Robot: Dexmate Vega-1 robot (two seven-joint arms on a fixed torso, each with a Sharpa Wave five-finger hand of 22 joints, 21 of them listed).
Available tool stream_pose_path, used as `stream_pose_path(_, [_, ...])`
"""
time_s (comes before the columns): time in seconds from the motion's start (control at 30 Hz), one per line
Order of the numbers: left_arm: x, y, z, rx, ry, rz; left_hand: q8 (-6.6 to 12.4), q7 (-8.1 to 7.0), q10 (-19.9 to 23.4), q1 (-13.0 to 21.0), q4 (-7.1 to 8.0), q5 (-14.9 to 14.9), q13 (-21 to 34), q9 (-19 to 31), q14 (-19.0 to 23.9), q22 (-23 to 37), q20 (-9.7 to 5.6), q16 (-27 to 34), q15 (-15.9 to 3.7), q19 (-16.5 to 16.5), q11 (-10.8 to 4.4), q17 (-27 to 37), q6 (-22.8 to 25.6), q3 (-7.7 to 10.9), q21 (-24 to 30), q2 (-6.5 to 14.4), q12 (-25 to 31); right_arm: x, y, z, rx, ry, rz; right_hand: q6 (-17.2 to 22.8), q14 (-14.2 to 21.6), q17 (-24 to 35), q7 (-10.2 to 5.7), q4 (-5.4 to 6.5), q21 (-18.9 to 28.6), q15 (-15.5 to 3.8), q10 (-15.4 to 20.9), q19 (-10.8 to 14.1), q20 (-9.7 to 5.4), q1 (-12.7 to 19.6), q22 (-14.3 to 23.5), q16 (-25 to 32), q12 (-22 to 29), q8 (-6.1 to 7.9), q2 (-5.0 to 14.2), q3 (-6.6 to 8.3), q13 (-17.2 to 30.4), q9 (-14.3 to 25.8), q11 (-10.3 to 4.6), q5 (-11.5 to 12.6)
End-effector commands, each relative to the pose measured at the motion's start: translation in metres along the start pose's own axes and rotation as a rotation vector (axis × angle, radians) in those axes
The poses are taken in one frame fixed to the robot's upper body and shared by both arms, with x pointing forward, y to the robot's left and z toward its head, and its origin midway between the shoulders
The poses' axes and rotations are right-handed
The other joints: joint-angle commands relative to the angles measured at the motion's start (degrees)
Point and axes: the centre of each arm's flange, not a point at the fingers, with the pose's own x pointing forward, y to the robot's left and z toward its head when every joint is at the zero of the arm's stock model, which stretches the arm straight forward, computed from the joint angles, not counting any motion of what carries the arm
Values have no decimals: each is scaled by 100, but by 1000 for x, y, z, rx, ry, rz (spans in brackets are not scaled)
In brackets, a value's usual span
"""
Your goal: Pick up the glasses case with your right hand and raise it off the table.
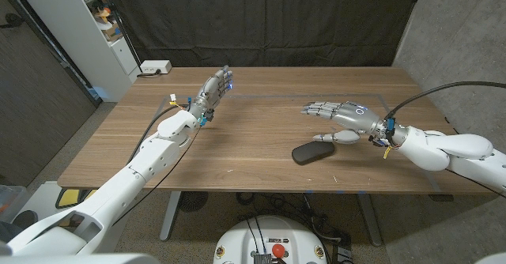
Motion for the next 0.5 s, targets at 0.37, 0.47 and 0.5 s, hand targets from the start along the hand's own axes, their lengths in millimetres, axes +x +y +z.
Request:
stream_pose_path(0.37, [0, -3, -4, -13, -1, 7, 0, 0, 36, -5, -37, 4, 8, 23, 37, 18, 56, 8, 28, -13, 3, 23, 39, 21, 16, 54, 8, 1, 8, -6, -22, 8, 109, -245, -70, 9, 18, -56, -9, 92, -210, -86, 95, 130, 7, -11, -15, -45, -138, -6, 15, 15, 34, 54])
stream_pose_path(0.47, [0, -3, -4, -12, -1, 8, -1, -4, 36, -7, -39, 4, 8, 23, 37, 18, 59, 7, 28, -12, 5, 23, 38, 21, 17, 56, 8, 1, 10, -6, -22, 10, 112, -265, -72, 9, 22, -53, -6, 122, -230, -94, 128, 140, 7, -7, -13, -41, -154, -6, 15, 16, 39, 57])
stream_pose_path(0.5, [0, -3, -4, -11, -1, 8, 0, -4, 36, -7, -39, 4, 8, 23, 36, 18, 58, 7, 25, -14, 3, 23, 40, 20, 16, 56, 8, 1, 11, -6, -23, 9, 114, -268, -69, 10, 20, -52, -5, 125, -241, -95, 134, 143, 7, -5, -14, -39, -157, -6, 15, 16, 37, 58])
